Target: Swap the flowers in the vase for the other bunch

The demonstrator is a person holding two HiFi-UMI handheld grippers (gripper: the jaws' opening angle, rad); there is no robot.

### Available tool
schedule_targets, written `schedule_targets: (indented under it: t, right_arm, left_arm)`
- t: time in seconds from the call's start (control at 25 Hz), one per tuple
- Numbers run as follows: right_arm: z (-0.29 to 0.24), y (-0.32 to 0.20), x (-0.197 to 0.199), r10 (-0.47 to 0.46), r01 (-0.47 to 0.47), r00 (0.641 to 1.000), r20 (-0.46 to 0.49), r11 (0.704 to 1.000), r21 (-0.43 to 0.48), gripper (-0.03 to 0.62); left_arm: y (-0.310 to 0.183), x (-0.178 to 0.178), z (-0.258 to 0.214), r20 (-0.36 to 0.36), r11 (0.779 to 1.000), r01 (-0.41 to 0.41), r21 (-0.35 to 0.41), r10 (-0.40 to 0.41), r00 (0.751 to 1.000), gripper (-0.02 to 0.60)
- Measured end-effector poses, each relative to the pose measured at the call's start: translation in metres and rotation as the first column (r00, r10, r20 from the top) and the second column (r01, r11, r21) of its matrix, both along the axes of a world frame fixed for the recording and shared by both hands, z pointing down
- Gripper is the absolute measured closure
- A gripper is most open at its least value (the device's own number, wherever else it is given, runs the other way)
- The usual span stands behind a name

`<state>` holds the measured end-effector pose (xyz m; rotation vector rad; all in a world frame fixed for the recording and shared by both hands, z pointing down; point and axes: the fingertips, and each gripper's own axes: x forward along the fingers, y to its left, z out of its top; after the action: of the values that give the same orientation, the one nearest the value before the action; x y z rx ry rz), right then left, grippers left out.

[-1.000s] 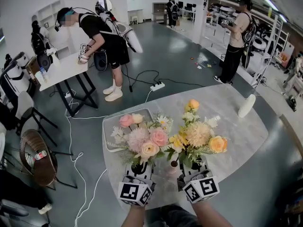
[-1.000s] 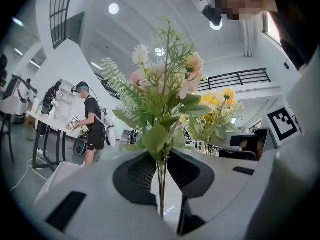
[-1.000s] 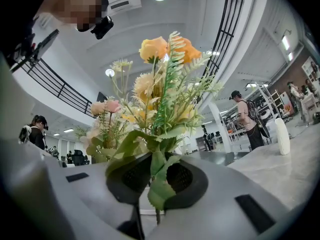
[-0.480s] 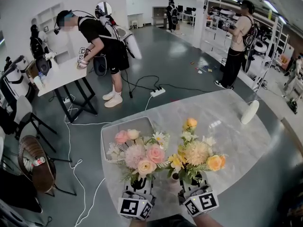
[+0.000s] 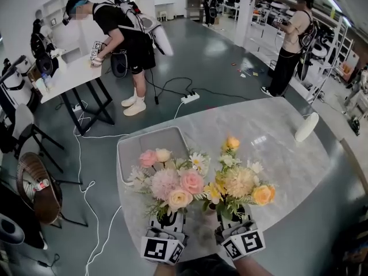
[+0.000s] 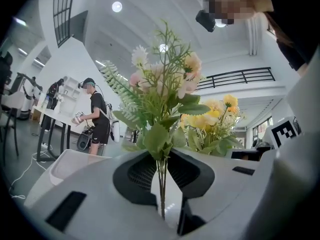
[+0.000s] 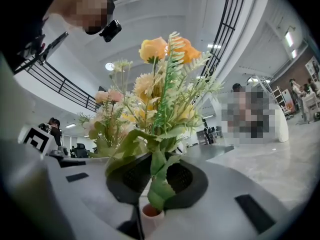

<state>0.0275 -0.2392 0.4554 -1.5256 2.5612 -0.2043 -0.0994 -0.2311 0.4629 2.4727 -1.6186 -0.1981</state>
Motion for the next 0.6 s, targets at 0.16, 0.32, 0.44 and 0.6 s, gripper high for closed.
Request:
schedule_targets:
  t: [0.16, 0.32, 0.44, 0.6]
  right_arm:
    - [0.017, 0.015, -0.009, -0.008, 0.008, 1.000, -0.008, 1.000, 0.009, 0.522]
    - [0.019, 0.016, -0.015, -0.019, 0.019, 1.000, -0.024, 1.000, 0.012, 0.521]
    - [0.022, 0.017, -0.011, -0.022, 0.022, 0.999, -0.033, 1.000, 0.004, 0.520]
    - [0.025, 0.018, -0.009, -0.030, 0.030, 0.999, -0.041, 1.000, -0.005, 0.520]
  left_arm:
    - [0.014, -0.003, 0.014, 0.011, 1.000, -0.004, 0.011, 0.004, 1.000, 0.506]
    - [0.014, -0.006, 0.013, 0.020, 1.000, 0.000, 0.013, 0.000, 1.000, 0.506]
    - [0.015, -0.003, 0.012, 0.008, 1.000, 0.004, 0.010, -0.004, 1.000, 0.506]
    - [0.015, 0.000, 0.011, -0.003, 1.000, 0.008, 0.007, -0.008, 1.000, 0.506]
